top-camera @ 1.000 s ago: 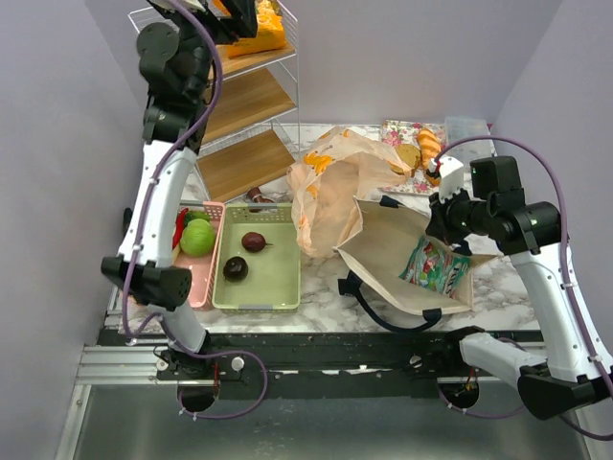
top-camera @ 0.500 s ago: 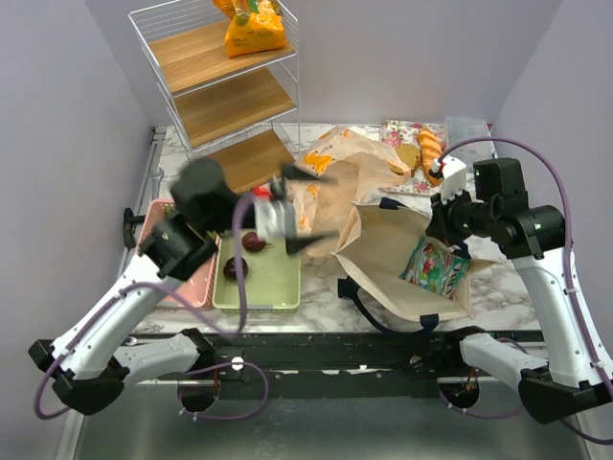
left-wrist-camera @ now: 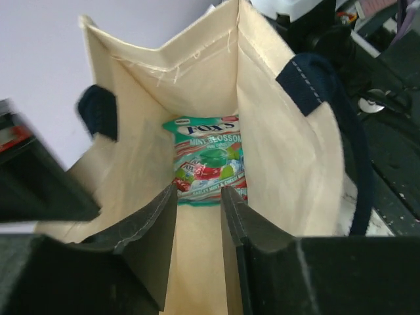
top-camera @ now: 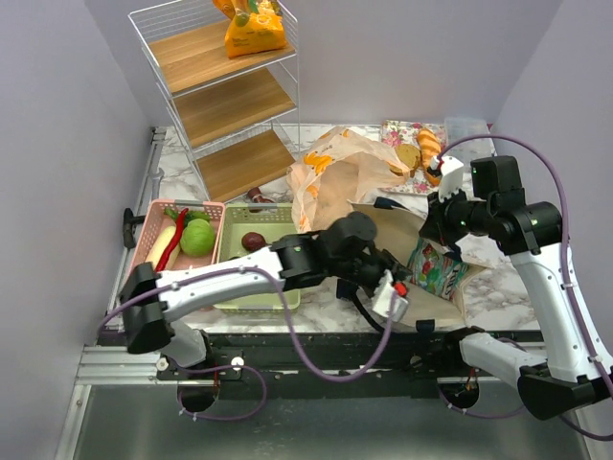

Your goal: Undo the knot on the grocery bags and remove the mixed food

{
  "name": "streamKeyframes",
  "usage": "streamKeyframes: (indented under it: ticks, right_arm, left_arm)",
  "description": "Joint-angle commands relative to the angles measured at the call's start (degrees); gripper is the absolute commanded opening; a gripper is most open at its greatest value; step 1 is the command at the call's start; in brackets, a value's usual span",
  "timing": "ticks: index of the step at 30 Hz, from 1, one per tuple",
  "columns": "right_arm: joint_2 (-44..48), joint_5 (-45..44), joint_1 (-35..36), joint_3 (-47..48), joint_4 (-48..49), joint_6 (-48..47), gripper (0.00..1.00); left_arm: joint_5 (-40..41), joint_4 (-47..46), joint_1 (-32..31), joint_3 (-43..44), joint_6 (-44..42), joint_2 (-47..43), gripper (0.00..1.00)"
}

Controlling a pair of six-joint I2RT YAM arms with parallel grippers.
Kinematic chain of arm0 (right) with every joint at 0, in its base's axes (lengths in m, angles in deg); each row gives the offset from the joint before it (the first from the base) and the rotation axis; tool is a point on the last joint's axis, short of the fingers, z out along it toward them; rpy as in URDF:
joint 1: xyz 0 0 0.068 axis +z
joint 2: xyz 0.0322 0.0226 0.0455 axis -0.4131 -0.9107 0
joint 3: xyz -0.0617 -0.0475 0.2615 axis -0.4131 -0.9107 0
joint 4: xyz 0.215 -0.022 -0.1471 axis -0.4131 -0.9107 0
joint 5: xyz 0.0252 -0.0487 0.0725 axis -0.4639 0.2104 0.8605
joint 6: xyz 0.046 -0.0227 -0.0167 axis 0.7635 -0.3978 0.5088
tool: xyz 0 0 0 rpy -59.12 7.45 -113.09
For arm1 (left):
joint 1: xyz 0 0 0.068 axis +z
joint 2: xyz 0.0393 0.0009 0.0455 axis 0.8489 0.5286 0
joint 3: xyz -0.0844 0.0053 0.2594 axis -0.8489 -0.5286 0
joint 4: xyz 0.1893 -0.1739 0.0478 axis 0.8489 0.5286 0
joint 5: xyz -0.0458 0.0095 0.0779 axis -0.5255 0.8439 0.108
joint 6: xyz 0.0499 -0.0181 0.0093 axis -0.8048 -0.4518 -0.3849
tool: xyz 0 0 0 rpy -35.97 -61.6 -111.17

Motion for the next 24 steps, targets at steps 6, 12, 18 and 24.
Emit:
streamKeyframes:
  ticks: [6, 12, 18, 24]
  right_arm:
    - [0.1, 4.9, -0.2, 4.2, -0.2, 1.9, 0.01]
    - [0.8, 5.8, -0.2, 3.3, -0.5, 1.9, 0.01]
    - [0.6, 6.2, -0.2, 3.1, -0.7, 1.8, 0.01]
    - [0.4, 6.4, -0.2, 3.1, -1.6, 1.3, 0.01]
  left_arm:
    - [13.0, -5.5, -4.2, 9.3, -9.1, 17.9, 0.60]
    - [15.2, -9.3, -4.3, 9.9, -10.5, 25.3, 0.75]
    - [15.8, -11.2, -3.9, 12.4, -11.5, 31.6, 0.78]
    - [13.8, -8.7, -2.2, 19.9, -10.2, 38.7, 0.93]
